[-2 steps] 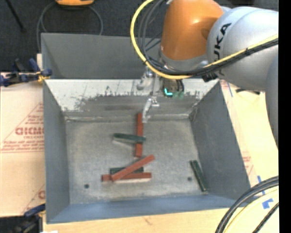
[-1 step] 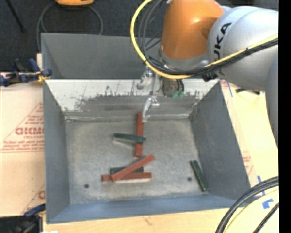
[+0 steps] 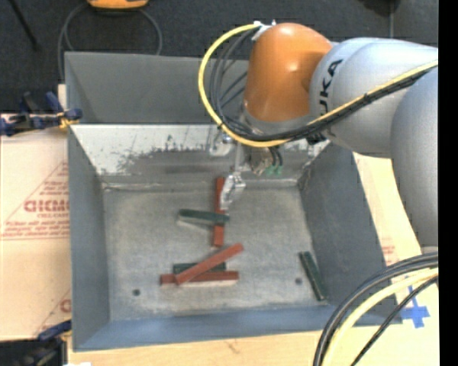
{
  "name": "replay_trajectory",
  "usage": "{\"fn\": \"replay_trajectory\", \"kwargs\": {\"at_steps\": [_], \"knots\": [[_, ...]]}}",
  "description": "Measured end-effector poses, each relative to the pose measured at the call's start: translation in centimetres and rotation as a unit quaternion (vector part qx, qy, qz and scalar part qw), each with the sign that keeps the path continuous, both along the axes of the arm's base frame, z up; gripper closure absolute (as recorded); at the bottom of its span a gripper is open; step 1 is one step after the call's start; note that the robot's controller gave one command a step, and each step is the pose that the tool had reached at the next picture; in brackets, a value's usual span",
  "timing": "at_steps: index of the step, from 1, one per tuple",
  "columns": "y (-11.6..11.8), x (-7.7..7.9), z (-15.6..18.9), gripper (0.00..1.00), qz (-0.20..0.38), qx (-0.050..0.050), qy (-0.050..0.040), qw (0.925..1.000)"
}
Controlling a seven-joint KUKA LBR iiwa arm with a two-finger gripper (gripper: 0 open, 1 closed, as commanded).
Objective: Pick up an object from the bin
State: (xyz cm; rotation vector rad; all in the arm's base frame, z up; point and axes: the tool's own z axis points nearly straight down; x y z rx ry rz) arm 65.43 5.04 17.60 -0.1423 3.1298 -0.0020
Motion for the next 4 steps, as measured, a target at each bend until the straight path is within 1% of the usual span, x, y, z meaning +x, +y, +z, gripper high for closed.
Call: {"fn": "replay_trajectory", "kwargs": {"at_steps": [1,2,3,4], "knots": [[-0.1,-0.6,-7.3,0.00,-0.077,0.003,0.0023,0.9970],[-0.8,-0.3,-9.8,0.00,-0.040,0.000,0.0009,0.9992],[-0.4,-0.9,-9.7,0.00,0.069,0.000,-0.0035,0.9976],[1.1,-2.0,-9.4,1.00,-0.071,0.000,-0.0007,0.9975]]}}
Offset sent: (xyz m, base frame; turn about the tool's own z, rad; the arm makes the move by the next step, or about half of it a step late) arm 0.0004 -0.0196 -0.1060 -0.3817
